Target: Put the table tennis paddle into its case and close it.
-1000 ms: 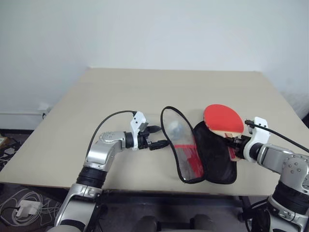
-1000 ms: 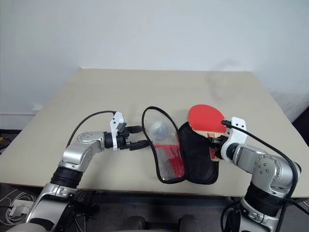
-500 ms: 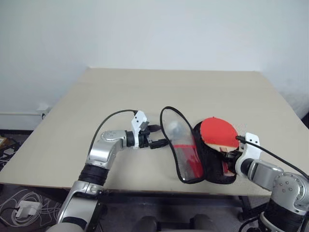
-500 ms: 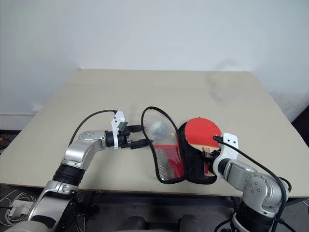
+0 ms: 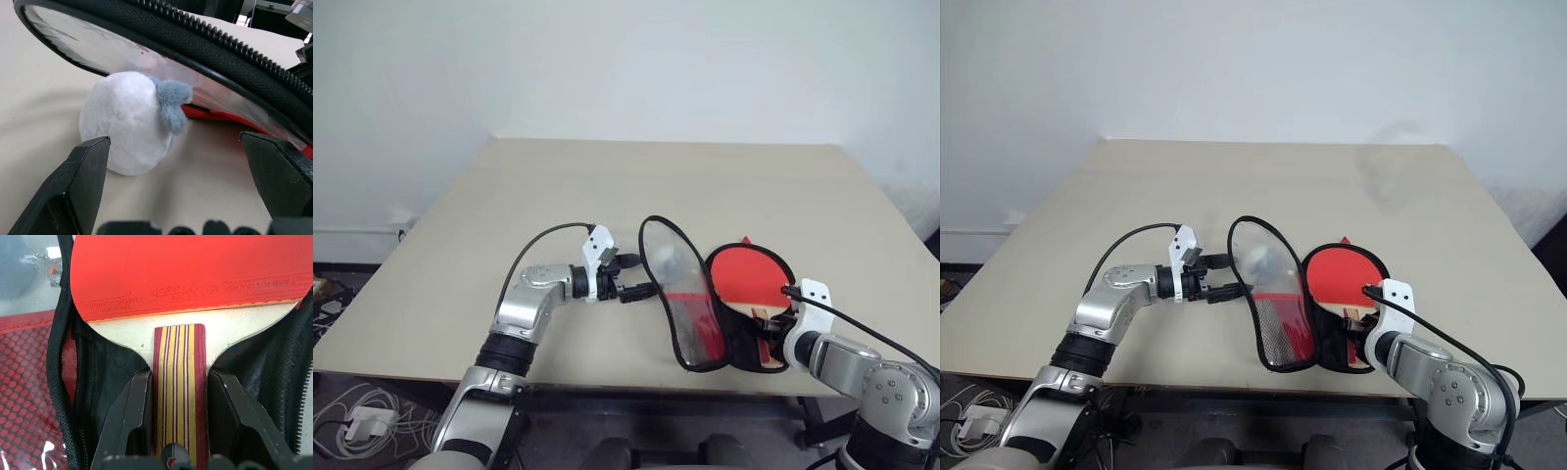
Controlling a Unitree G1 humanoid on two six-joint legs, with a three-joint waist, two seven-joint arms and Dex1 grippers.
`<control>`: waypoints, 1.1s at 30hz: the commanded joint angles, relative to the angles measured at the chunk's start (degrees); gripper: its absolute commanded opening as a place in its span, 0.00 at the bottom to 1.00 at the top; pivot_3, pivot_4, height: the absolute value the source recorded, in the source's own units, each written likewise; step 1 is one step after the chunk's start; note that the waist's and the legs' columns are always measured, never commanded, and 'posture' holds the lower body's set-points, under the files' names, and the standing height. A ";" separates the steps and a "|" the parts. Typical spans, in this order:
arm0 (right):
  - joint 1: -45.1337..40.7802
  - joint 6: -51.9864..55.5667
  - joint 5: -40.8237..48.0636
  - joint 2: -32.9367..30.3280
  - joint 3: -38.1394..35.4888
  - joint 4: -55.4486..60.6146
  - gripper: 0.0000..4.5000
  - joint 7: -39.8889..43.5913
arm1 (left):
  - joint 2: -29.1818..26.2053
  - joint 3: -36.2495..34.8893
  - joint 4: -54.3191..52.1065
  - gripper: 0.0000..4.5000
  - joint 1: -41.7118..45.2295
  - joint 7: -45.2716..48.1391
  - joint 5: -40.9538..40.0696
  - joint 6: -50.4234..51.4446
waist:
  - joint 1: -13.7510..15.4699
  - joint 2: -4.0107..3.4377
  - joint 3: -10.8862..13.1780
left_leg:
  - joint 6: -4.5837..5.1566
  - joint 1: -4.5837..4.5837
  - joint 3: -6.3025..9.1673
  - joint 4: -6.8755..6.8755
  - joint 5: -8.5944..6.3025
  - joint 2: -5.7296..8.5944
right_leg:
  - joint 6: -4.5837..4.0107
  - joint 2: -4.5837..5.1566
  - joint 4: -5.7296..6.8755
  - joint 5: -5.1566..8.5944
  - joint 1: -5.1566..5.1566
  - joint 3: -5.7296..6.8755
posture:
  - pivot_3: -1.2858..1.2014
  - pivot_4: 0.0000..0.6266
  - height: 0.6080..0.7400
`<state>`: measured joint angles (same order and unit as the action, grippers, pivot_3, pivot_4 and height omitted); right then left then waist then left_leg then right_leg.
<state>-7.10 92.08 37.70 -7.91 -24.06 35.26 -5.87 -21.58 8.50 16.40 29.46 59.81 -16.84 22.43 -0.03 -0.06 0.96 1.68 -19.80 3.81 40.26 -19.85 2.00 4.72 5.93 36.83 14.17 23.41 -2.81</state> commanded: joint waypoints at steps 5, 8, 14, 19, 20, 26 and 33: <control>-1.43 0.42 1.13 -0.89 -1.50 0.81 0.70 0.59 | 0.06 -0.31 -1.18 1.00 1.02 0.15 0.10 -0.85 | 0.02 0.00 0.00 | 0.00 0.02 0.00 0.00 0.00 0.00 | 0.00 0.00 0.00 0.00 -0.03 0.00 | 0.52 0.00 0.82; -2.61 0.42 6.12 -1.66 -4.67 0.84 0.92 3.19 | 0.01 -0.29 -1.12 1.00 1.13 0.31 0.14 -0.85 | 0.03 0.00 0.00 | 0.00 0.01 0.01 0.00 0.00 0.00 | 0.00 0.00 0.00 0.00 -0.04 0.00 | 0.52 0.00 0.82; -8.60 0.42 18.84 -10.01 -12.42 5.21 0.92 12.23 | 0.23 -0.02 -1.20 1.00 1.82 1.39 -0.41 0.12 | -0.01 -0.02 0.01 | 0.01 0.03 0.01 0.00 0.00 -0.01 | 0.00 -0.02 -0.01 0.00 -0.04 0.00 | 0.52 0.00 0.82; -13.51 -4.81 23.21 -18.83 -18.68 3.99 0.92 16.27 | -0.99 1.92 -6.76 1.00 0.48 6.20 -2.29 3.52 | 0.16 0.03 0.01 | 0.03 0.04 0.03 0.00 -0.01 -0.01 | 0.00 -0.01 -0.07 0.00 -0.13 0.04 | 0.52 0.00 0.82; -14.35 -6.44 21.86 -19.37 -19.12 2.58 0.92 15.27 | -0.80 2.43 -7.19 1.00 0.61 6.43 -2.29 3.94 | 0.16 0.03 0.01 | 0.03 0.04 0.03 0.00 -0.01 -0.01 | 0.00 0.00 -0.08 0.00 -0.15 0.04 | 0.52 0.00 0.82; -17.82 -16.28 16.07 -17.67 -21.35 -6.58 0.92 8.23 | 3.58 7.76 -7.90 1.00 2.02 6.35 -0.65 3.55 | 0.19 0.05 -0.01 | 0.04 0.10 -0.05 0.00 0.00 -0.01 | 0.00 0.01 -0.06 0.00 -0.19 -0.03 | 0.52 0.00 0.82; -17.21 -24.46 12.92 -14.29 -18.18 -9.33 0.92 4.22 | 13.74 12.26 -1.49 1.00 5.92 1.35 3.34 -0.26 | 0.13 0.01 -0.02 | 0.04 0.07 -0.07 -0.01 0.00 0.00 | 0.00 0.02 -0.05 0.00 -0.15 -0.07 | 0.52 0.00 0.82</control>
<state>-23.90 70.68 51.53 -22.07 -42.91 25.33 -0.79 -8.90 20.99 13.95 33.23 62.71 -14.19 23.73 0.11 -0.05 0.94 1.73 -19.72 3.73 40.24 -19.85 1.99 4.73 5.94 36.79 14.17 23.27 -2.89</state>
